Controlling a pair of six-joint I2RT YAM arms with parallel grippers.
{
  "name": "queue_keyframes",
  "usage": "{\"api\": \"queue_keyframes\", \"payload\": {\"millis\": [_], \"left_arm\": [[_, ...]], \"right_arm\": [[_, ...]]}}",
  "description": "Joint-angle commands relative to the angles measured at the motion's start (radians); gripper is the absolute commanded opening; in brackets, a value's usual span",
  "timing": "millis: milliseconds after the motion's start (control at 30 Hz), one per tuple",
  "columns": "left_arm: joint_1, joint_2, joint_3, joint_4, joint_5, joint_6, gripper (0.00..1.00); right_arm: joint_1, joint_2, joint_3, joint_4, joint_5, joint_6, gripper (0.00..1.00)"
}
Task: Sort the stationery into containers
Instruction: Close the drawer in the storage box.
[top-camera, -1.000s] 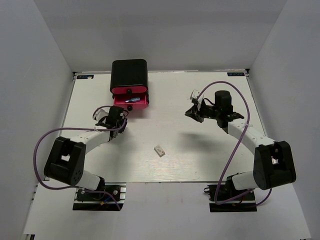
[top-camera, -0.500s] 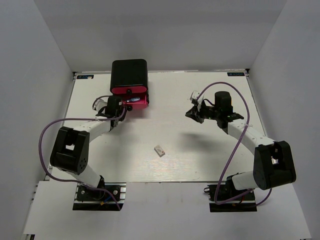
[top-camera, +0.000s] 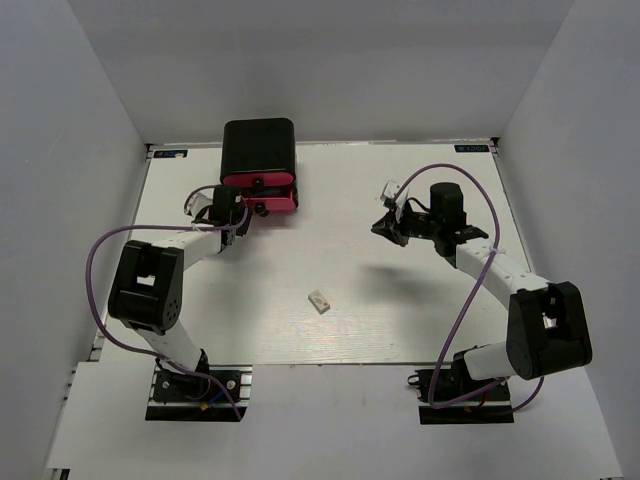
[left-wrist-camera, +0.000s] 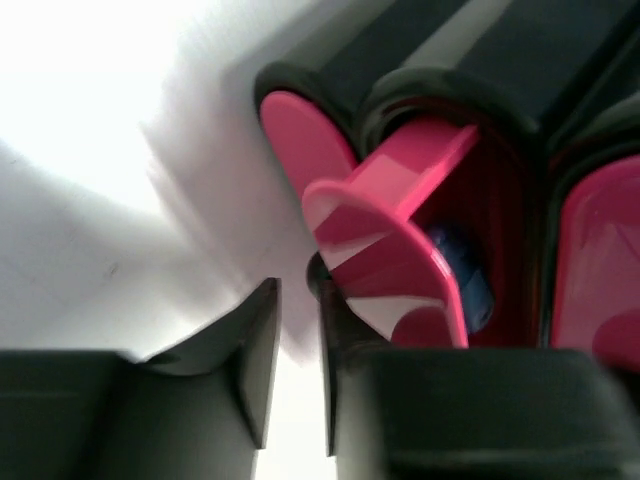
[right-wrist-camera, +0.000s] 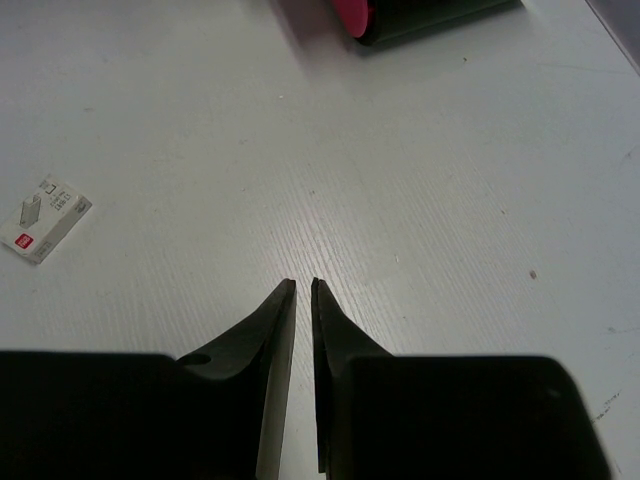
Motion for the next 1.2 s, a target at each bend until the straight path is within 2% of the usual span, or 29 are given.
{"api": "queue_keyframes", "payload": {"millis": [0,67,233,367,700,867,900,1000,1033,1167], "left_arm": [[0.011,-0.004,0.046,0.065,0.015,-0.008,0.36],[0.011,-0.004,0.046,0.074,0.027,-0.008,0.44],[0.011,0.005,0.046,0.107,0.037,-0.008,0.50],[0.020,0.014,0.046,0.125,0.058,-0.008,0.58],[0.029,0.054,0.064,0.157,0.100,-0.008,0.69],[0.029,0.054,0.064,0.166,0.118,-0.008,0.69],[0.029,0.054,0.053,0.176,0.118,-0.008,0.67],[0.029,0.020,-0.012,0.218,0.139,0.007,0.46],[0.029,-0.010,-0.034,0.235,0.153,0.018,0.36],[0.029,-0.084,-0.161,0.301,0.202,0.119,0.23]], "right_arm": [[-0.006,-0.012,-0.013,0.006,-0.005,-0.001,0.18],[-0.006,-0.009,-0.010,0.008,-0.005,-0.002,0.18],[-0.006,-0.006,-0.011,0.008,-0.003,-0.007,0.18],[-0.006,-0.003,-0.011,0.008,-0.003,-0.007,0.18],[-0.009,-0.004,-0.013,0.002,0.001,-0.015,0.18],[-0.009,-0.007,-0.016,0.000,0.001,-0.019,0.18],[-0.009,-0.009,-0.016,-0.001,0.001,-0.022,0.18],[-0.009,-0.012,-0.020,-0.006,0.001,-0.027,0.18],[-0.006,-0.012,-0.023,-0.003,0.001,-0.027,0.18],[-0.009,-0.014,-0.031,0.000,0.001,-0.025,0.18]]}}
